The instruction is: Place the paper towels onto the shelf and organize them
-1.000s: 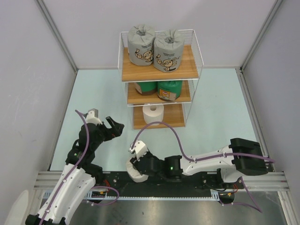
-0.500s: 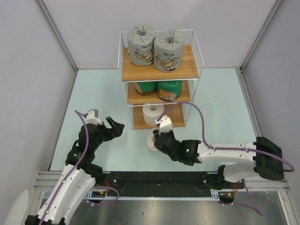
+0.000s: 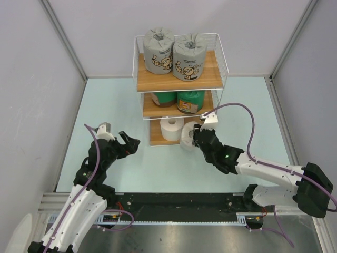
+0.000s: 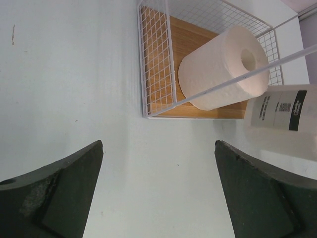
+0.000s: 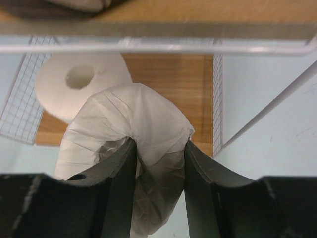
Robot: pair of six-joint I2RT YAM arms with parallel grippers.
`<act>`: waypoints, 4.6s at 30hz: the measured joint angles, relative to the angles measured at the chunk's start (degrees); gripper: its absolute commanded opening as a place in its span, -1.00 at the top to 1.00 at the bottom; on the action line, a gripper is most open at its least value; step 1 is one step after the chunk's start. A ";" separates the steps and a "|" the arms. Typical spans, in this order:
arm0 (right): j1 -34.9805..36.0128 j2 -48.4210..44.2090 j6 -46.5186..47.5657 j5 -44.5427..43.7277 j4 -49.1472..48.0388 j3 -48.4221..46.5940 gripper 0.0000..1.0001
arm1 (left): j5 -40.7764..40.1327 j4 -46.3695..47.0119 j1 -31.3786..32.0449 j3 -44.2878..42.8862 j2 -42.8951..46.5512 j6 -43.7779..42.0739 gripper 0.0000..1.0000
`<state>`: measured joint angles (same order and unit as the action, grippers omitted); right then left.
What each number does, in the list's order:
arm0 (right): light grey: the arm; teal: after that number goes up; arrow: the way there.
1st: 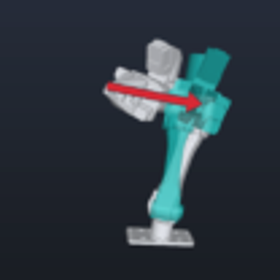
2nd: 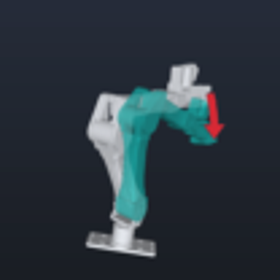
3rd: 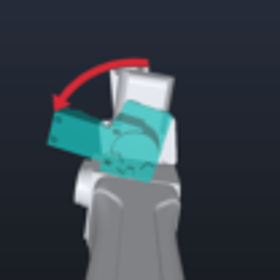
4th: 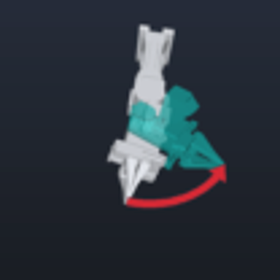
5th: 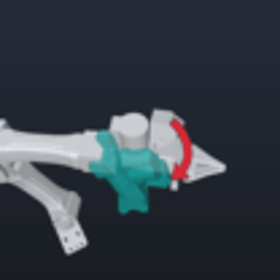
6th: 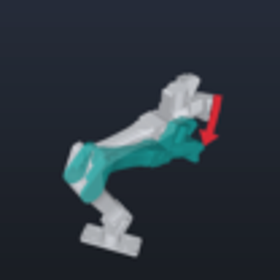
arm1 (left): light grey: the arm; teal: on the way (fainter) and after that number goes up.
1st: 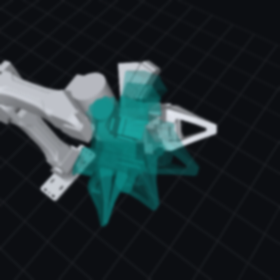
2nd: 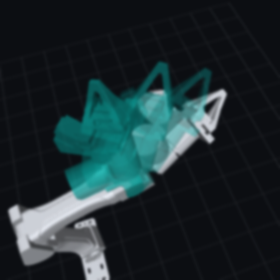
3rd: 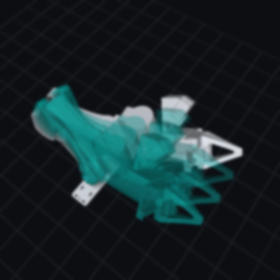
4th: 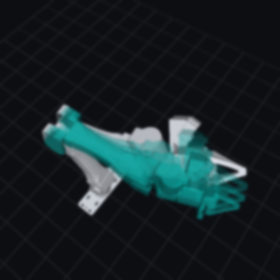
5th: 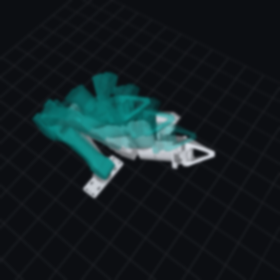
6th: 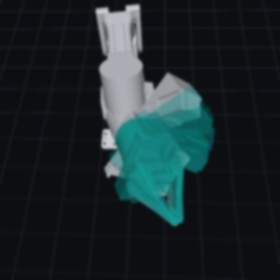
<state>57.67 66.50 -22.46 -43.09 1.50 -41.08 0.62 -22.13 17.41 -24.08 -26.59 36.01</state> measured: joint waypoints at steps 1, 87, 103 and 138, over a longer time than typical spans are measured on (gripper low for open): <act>-1.03 0.28 0.50 0.07 -1.25 0.00 0.32 | 0.00 -0.02 0.00 0.00 0.00 0.00 -1.00; -9.66 -10.99 3.61 20.76 -5.42 10.21 0.70 | -1.92 -0.98 0.07 -2.05 -4.72 -2.16 -1.00; -11.96 -4.04 -3.15 18.51 -22.71 21.24 1.00 | -1.88 -0.94 0.07 -2.05 -4.90 -2.16 -0.99; -13.90 20.74 -3.41 16.13 -41.51 16.00 1.00 | -1.88 -0.68 0.07 -2.05 -5.27 -2.16 -0.99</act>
<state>43.77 87.24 -25.87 -26.96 -40.01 -25.08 -1.26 -22.81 17.47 -26.13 -31.86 33.85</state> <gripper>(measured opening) 0.009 0.996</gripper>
